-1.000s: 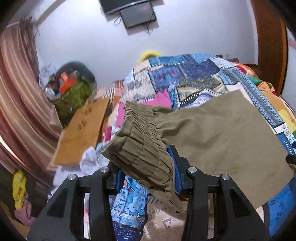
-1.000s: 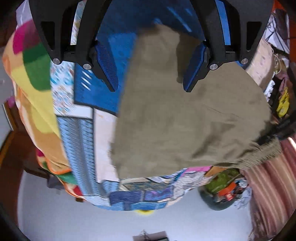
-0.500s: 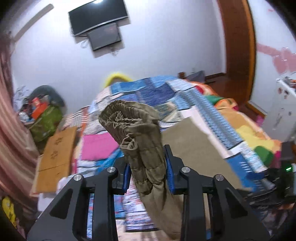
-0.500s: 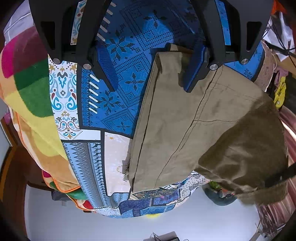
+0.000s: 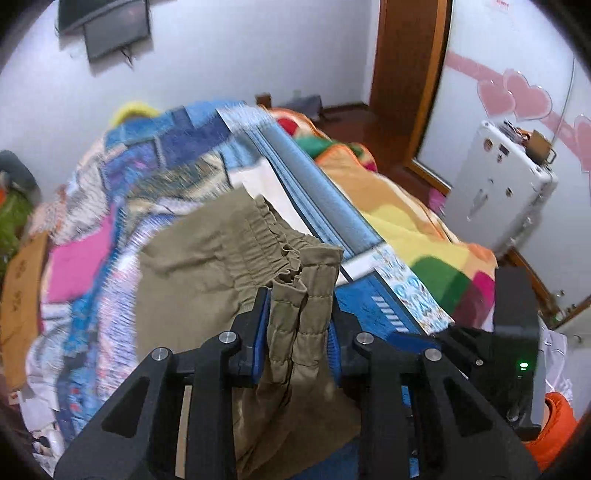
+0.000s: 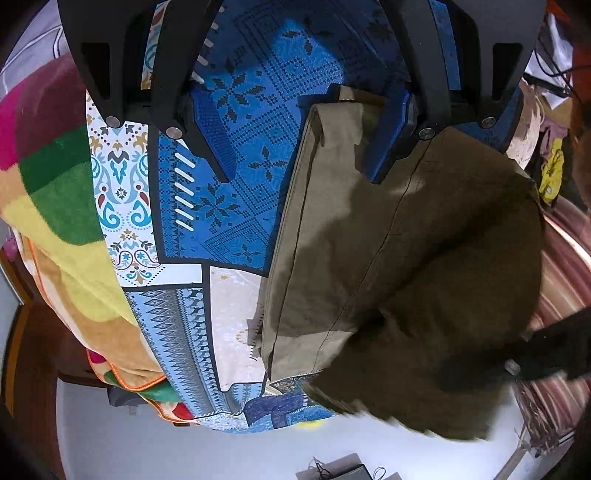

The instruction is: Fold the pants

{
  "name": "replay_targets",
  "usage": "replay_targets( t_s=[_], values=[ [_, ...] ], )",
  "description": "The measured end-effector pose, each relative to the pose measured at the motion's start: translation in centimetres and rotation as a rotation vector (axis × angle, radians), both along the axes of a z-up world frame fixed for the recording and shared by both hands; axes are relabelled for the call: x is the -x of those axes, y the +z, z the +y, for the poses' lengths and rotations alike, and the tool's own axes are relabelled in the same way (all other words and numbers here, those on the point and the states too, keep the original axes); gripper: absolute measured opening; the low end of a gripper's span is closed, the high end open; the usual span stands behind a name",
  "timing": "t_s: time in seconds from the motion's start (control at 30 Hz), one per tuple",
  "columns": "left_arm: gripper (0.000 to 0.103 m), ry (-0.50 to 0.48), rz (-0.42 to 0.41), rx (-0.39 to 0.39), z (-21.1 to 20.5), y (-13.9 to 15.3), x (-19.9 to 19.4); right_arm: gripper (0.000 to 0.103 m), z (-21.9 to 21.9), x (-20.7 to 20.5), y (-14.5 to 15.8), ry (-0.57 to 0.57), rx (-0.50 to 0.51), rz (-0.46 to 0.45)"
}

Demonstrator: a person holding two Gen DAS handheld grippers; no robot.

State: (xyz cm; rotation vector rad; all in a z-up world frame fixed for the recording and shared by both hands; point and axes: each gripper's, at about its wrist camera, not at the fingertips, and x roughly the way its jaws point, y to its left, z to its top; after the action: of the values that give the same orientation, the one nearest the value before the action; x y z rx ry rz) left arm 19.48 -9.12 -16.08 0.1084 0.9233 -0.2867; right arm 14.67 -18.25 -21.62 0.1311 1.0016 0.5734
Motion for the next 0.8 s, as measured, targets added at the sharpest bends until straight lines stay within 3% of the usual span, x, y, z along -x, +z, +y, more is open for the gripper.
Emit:
replay_targets(
  t_s=[0.2,0.27,0.37,0.43,0.6,0.8],
  values=[
    [0.029,-0.034,0.088,0.033,-0.6,-2.6,-0.4,0.069,-0.2,0.3,0.1,-0.007,-0.002,-0.004],
    [0.034,-0.058,0.087,0.018,-1.2,-2.6,-0.1,0.069,-0.3,0.4,0.2,-0.012,-0.004,-0.004],
    [0.052,-0.087,0.082,0.029,-1.5,-2.1,0.4,0.069,-0.5,0.6,0.3,-0.02,-0.004,-0.005],
    [0.06,-0.083,0.056,0.042,-1.4,-1.2,0.9,0.069,-0.7,0.8,0.7,-0.025,0.006,-0.013],
    [0.066,-0.031,-0.02,0.044,1.2,1.5,1.2,0.069,-1.7,1.6,2.5,-0.045,0.013,-0.056],
    [0.085,0.088,-0.126,-0.056,6.9,3.5,-0.3,0.069,-2.3,1.6,6.1,-0.068,-0.016,-0.147]
  ],
)
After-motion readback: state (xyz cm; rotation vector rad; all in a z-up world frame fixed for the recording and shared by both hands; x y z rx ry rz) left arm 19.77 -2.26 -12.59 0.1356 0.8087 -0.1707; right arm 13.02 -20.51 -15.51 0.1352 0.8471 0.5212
